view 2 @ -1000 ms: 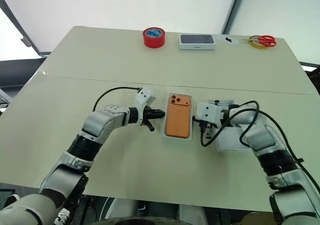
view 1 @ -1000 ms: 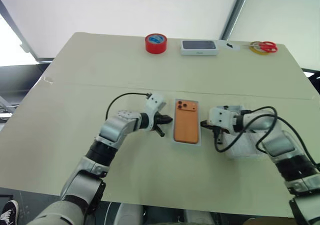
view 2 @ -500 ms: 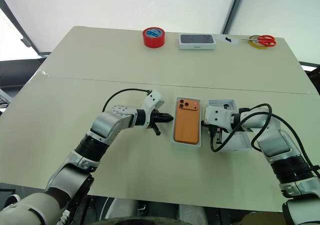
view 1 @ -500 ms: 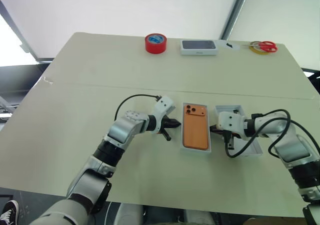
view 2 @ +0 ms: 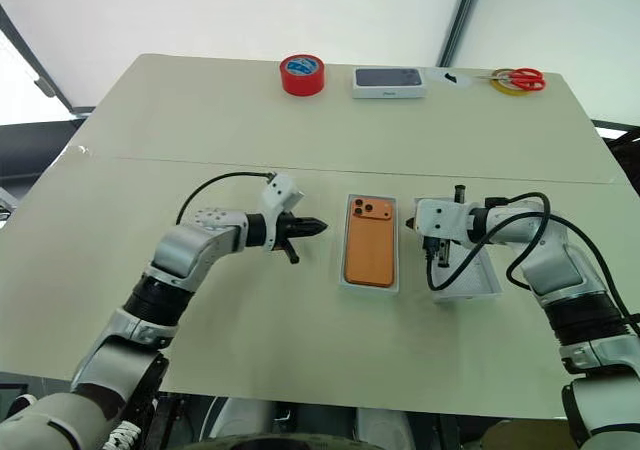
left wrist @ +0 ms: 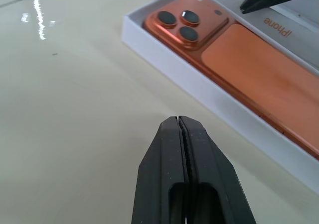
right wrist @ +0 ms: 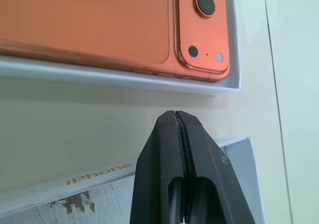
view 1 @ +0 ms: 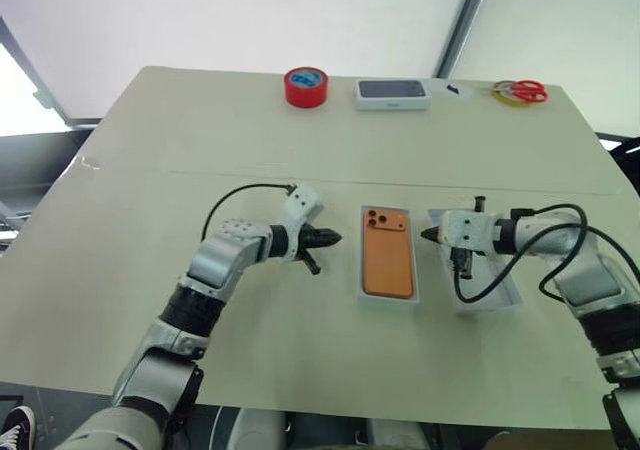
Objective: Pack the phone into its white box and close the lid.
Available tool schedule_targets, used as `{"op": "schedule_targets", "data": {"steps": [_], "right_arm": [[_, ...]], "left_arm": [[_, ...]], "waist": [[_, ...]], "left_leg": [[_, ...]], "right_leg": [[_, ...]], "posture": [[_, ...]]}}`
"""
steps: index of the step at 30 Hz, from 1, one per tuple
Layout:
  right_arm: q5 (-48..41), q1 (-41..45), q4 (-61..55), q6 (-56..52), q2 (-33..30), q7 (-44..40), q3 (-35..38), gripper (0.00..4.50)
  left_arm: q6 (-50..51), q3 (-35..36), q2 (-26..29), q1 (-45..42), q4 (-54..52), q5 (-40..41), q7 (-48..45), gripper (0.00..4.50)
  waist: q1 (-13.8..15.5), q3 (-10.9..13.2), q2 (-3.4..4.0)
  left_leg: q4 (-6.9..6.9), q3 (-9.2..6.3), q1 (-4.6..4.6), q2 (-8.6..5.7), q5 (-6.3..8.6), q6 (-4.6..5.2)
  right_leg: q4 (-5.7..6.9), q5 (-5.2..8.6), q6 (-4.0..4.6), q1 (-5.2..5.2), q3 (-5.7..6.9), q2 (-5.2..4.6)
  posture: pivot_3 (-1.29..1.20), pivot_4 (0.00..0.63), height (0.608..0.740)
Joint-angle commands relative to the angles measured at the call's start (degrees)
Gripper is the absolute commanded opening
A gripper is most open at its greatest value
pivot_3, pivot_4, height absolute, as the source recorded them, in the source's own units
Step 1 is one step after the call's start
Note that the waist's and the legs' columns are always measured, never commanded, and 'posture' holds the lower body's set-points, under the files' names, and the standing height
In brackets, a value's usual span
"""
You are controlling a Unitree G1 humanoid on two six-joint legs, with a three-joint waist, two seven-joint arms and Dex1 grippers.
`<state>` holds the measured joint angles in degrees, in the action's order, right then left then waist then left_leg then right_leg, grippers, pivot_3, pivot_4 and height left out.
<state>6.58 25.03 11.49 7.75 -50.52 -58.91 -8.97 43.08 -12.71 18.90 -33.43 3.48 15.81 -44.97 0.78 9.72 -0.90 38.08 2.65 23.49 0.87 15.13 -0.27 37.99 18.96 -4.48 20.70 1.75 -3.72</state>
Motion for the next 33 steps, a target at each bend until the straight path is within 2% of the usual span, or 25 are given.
{"op": "schedule_targets", "data": {"steps": [1, 10, 13, 15, 17, 19, 22, 25, 29, 33], "right_arm": [[0.2, -0.41, 1.48, -0.3, -2.21, -0.6, 1.36, 0.0], [0.53, -2.91, 1.08, 3.33, -7.21, -0.77, 2.92, 0.0], [-4.95, -4.3, -1.52, -0.32, -7.32, -3.12, 5.13, 0.0], [-8.13, -5.15, -3.68, -4.15, -7.4, -5.24, 6.21, 0.0], [-9.82, -5.21, -5.08, -8.05, -7.68, -5.86, 7.34, 0.53], [-12.4, -4.83, -7.34, -13.11, -7.05, -5.21, 9.03, 1.36], [-15.24, -5.36, -11.76, -20.28, -6.57, -4.02, 11.16, 2.88], [-16.47, -5.95, -16.21, -28.35, -5.55, 0.34, 13.47, 2.88], [-23.18, -10.47, -29.38, -53.43, -4.65, 5.73, 17.12, 2.88], [-23.43, -16.07, -39.12, -66.03, -6.36, 10.65, 18.67, 2.88]], "left_arm": [[-1.3, 3.21, 1.77, 1.27, -4.88, 2.05, -0.76, 0.05], [-4.22, 10.05, 7.11, 7.22, -11.25, 6.85, -3.75, 0.05], [-3.79, 12.04, 8.64, 8.37, -11.49, 9.43, -5.4, 0.05], [-2.28, 13.05, 9.94, 9.32, -12.28, 12.09, -7.53, 0.56], [-6.42, 12.7, 11.74, 11.18, -13.25, 10.45, -8.96, 1.26], [-10.64, 12.8, 13.28, 13.25, -14.31, 9.34, -10.26, 2.34], [-16.76, 14.4, 14.56, 16.09, -15.56, 9.66, -12.28, 2.4], [-21.32, 16.48, 15.28, 18.04, -15.82, 11.4, -14.9, 2.4], [-27.65, 18.94, 15.66, 19.7, -14.94, 12.07, -17.33, 2.4], [-34.33, 19.68, 16.21, 20.88, -12.39, 9.97, -18.77, 2.4]], "waist": [[-0.01, 0.0, 0.0], [-0.01, 0.01, 0.02], [-0.06, 0.01, 0.01], [-0.15, 0.01, 0.02], [-0.26, 0.02, 0.05], [-0.41, 0.05, 0.12], [-0.43, 0.06, 0.14], [-0.39, 0.07, 0.14], [-0.01, 0.07, 0.16], [-0.14, 0.07, 0.18]], "left_leg": [[0.01, 0.0, 0.0, 0.0, 0.0, 0.0], [-0.01, -0.01, -0.01, 0.01, 0.0, 0.0], [-0.02, -0.01, -0.01, 0.01, 0.01, 0.01], [-0.02, -0.01, -0.01, 0.01, 0.03, 0.04], [-0.02, -0.01, -0.01, 0.03, 0.04, 0.06], [-0.05, 0.0, -0.01, 0.03, 0.05, 0.07], [-0.09, -0.01, -0.01, 0.05, 0.09, 0.13], [-0.1, -0.02, 0.0, 0.06, 0.15, 0.21], [-0.11, -0.04, 0.01, 0.04, 0.17, 0.23], [-0.19, -0.05, 0.04, 0.03, 0.21, 0.28]], "right_leg": [[0.0, 0.0, 0.0, 0.0, 0.0, 0.0], [-0.01, 0.0, 0.0, 0.0, 0.0, -0.03], [-0.02, 0.0, 0.0, -0.01, 0.0, -0.04], [-0.02, 0.0, 0.0, -0.01, 0.0, -0.04], [-0.01, 0.0, 0.01, 0.01, 0.0, -0.04], [-0.01, 0.0, 0.01, 0.02, -0.01, -0.04], [-0.02, 0.01, 0.02, 0.06, 0.0, -0.04], [-0.02, 0.01, 0.03, 0.06, -0.01, -0.08], [-0.05, 0.01, 0.04, 0.07, 0.0, -0.15], [-0.11, 0.01, 0.05, 0.12, 0.0, -0.19]], "posture": [[0.0, 0.15, 0.74], [0.0, 0.15, 0.74], [0.0, 0.15, 0.74], [0.0, 0.15, 0.74], [0.0, 0.15, 0.74], [0.0, 0.15, 0.74], [0.0, 0.15, 0.74], [0.0, 0.15, 0.74], [0.0, 0.15, 0.74], [0.0, 0.15, 0.74]]}}
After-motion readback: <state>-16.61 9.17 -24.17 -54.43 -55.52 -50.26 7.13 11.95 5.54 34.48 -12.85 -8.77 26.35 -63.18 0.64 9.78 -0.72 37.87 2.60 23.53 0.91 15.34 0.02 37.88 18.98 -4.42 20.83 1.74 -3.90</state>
